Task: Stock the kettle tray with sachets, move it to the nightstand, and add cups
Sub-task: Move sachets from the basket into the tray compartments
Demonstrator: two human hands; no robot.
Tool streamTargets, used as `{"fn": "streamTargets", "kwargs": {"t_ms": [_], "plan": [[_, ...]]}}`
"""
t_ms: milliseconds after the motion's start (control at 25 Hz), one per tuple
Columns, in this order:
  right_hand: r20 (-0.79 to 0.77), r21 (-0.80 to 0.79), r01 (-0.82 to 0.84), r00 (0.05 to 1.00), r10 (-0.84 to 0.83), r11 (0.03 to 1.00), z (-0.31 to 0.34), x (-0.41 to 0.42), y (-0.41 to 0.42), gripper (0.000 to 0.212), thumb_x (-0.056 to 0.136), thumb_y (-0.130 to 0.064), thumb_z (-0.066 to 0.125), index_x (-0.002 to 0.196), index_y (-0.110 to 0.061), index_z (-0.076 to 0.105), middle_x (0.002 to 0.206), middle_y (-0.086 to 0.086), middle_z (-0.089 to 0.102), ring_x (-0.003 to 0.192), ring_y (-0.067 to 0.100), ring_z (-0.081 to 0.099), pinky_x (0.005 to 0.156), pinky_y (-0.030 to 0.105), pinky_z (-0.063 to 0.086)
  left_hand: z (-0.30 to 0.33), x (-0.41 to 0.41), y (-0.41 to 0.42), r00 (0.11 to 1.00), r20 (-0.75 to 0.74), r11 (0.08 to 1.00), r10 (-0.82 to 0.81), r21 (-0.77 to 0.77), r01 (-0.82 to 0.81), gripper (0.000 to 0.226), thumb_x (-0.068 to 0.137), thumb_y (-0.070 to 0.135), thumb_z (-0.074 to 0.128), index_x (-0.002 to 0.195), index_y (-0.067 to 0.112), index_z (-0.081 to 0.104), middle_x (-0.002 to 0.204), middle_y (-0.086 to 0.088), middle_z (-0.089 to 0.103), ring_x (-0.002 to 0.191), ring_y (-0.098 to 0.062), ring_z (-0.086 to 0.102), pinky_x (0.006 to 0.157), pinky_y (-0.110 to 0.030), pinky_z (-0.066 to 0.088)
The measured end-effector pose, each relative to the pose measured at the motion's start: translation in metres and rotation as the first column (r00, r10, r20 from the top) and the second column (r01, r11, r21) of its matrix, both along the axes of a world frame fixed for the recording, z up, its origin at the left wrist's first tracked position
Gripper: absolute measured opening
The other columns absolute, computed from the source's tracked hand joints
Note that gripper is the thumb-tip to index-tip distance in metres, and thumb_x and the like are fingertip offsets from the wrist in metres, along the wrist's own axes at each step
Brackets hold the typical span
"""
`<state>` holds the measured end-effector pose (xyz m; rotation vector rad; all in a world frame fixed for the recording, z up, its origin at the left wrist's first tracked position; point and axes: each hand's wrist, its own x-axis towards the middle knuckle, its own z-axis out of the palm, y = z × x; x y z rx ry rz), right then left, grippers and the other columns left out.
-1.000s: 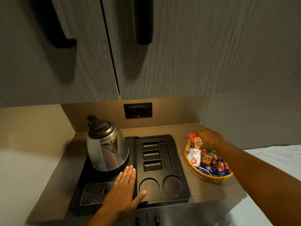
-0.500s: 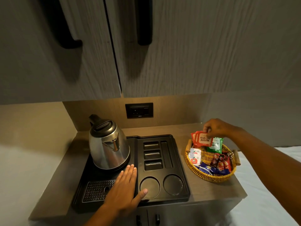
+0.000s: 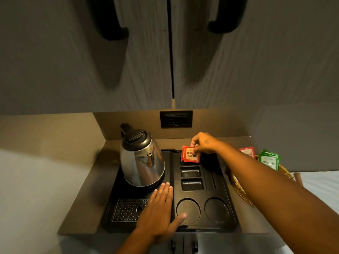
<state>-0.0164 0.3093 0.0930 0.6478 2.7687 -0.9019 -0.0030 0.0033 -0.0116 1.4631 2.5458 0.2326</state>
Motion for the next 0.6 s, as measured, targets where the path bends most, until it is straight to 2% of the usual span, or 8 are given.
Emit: {"fn": "streamTargets", "kwargs": {"t_ms": [200, 360, 480, 600], "plan": [[0.045, 0.071, 0.032, 0.998, -0.035, 0.997, -0.026, -0.015, 0.004, 0.015, 0.076, -0.022, 0.076, 0.086, -0.024, 0.065, 0.094, -0.003, 0.068, 0.095, 0.016, 0.065, 0.079, 0.031, 0.052, -0.001, -0.001, -0.001, 1.0, 0.009, 1.0, 0.004, 0.012, -0.004, 0.097, 0.082, 0.088, 0.009, 0.154, 0.026, -0.013, 0.16, 0.01, -0.023, 0.141, -0.002, -0.034, 0.115, -0.03, -0.017], [0.036, 0.149, 0.029, 0.999, -0.035, 0.988, -0.038, -0.011, 0.001, 0.042, 0.073, -0.022, 0.079, 0.111, -0.017, 0.062, 0.11, 0.005, 0.067, 0.104, 0.021, 0.063, 0.089, 0.039, 0.051, 0.0, 0.0, 0.001, 1.0, 0.028, 1.0, 0.003, 0.009, -0.004, 0.098, 0.081, 0.089, 0.009, 0.153, 0.027, -0.014, 0.159, 0.011, -0.025, 0.145, -0.005, -0.028, 0.119, -0.033, -0.014], [-0.138, 0.17, 0.17, 0.979, -0.148, 0.971, -0.037, 0.016, 0.007, 0.063, 0.07, -0.028, 0.08, 0.125, -0.02, 0.051, 0.123, 0.004, 0.056, 0.113, 0.024, 0.055, 0.09, 0.043, 0.05, -0.002, -0.001, 0.003, 1.0, 0.028, 1.0, 0.006, -0.013, -0.006, 0.098, 0.079, 0.09, 0.007, 0.151, 0.027, -0.019, 0.158, 0.012, -0.027, 0.144, -0.006, -0.029, 0.12, -0.035, -0.013], [-0.355, 0.296, 0.356, 0.902, -0.244, 0.886, -0.033, 0.077, 0.045, 0.046, 0.076, -0.029, 0.073, 0.119, -0.024, 0.056, 0.119, 0.003, 0.058, 0.106, 0.024, 0.057, 0.082, 0.035, 0.048, -0.005, -0.003, 0.003, 1.0, 0.009, 0.999, 0.0, -0.039, 0.001, 0.099, 0.078, 0.09, 0.004, 0.148, 0.026, -0.023, 0.157, 0.01, -0.029, 0.144, -0.007, -0.031, 0.121, -0.036, -0.012]]}}
